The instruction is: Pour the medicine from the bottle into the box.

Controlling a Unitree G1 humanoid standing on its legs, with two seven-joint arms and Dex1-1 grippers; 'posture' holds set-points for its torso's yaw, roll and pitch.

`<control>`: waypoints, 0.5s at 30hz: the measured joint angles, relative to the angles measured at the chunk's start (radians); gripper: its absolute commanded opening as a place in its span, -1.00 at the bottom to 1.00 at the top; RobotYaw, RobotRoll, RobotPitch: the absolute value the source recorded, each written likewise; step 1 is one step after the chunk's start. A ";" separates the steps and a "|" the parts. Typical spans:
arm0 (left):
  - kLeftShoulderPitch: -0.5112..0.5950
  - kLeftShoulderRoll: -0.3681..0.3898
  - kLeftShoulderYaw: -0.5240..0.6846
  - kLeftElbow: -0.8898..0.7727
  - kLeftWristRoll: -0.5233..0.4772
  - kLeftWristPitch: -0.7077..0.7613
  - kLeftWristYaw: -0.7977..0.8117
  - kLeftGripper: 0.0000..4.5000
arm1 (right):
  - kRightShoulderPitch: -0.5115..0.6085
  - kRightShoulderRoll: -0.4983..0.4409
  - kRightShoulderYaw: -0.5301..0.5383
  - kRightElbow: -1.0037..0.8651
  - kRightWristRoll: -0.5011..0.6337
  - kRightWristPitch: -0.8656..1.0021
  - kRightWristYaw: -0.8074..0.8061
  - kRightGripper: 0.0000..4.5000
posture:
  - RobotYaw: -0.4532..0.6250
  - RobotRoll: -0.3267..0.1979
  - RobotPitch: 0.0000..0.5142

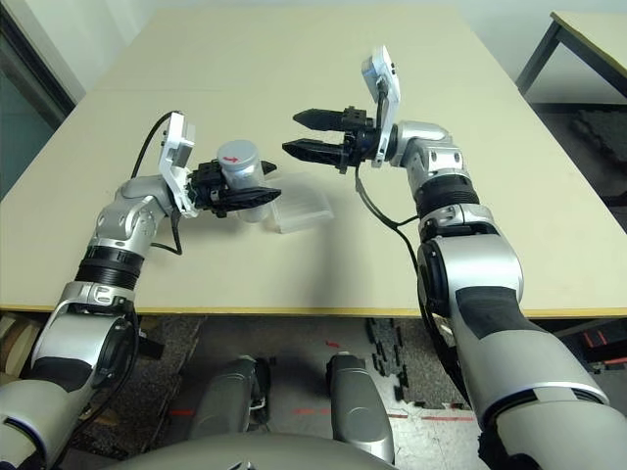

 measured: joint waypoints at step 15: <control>-0.035 -0.019 -0.004 0.056 0.023 -0.031 0.007 0.20 | 0.058 0.060 0.067 -0.214 0.022 0.103 0.013 1.00 | -0.48 0.25 -0.68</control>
